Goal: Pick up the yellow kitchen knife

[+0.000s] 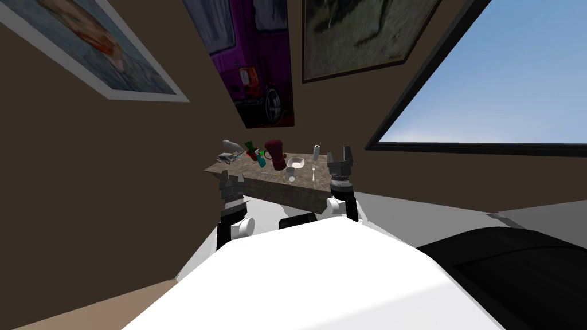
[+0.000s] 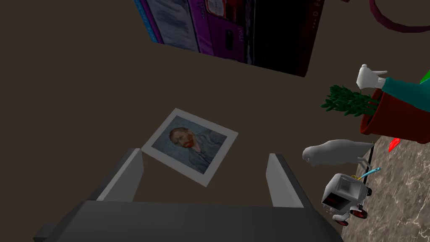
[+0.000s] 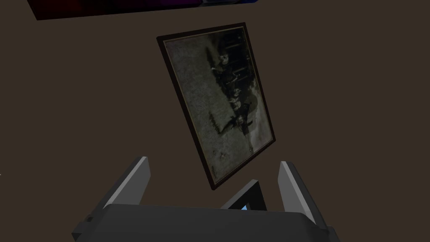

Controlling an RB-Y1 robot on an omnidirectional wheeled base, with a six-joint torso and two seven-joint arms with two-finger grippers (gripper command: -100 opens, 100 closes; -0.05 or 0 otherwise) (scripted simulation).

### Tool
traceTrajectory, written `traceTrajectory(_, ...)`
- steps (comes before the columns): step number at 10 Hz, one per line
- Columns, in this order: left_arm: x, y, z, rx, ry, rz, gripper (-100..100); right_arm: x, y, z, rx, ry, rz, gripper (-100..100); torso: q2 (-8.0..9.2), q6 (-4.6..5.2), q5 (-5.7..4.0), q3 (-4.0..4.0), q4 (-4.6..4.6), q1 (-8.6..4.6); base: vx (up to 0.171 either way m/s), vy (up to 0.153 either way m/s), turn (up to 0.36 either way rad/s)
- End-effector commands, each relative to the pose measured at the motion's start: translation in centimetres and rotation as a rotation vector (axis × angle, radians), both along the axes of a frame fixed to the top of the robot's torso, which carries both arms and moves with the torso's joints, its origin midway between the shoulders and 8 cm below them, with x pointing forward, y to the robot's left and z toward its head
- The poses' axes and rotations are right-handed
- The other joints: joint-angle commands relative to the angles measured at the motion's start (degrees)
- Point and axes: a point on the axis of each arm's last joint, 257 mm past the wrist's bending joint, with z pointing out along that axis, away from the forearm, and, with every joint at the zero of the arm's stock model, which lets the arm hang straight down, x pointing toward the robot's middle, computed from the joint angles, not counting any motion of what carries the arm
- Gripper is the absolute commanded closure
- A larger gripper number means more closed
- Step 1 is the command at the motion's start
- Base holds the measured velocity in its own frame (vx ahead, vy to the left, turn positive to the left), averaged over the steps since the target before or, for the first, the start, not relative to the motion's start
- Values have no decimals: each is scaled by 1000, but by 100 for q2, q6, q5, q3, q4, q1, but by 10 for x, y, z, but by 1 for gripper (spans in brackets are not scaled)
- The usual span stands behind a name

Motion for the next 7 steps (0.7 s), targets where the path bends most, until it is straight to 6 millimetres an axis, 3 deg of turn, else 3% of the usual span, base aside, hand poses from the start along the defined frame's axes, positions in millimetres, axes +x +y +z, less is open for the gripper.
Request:
traceTrajectory(1,10,-5,-5,39,25,-22,-100,0,0,0,0,0,0,0,0,0,0,0,0,0,-19,29,-48)
traceTrajectory(6,56,-14,-26,117,124,-55,-100,0,0,0,0,0,0,0,26,1,9,15,6,40,-66,85,-69)
traceTrajectory(7,58,-14,-26,117,128,-56,-100,0,0,0,0,0,0,0,24,1,9,14,5,39,-48,54,-40)
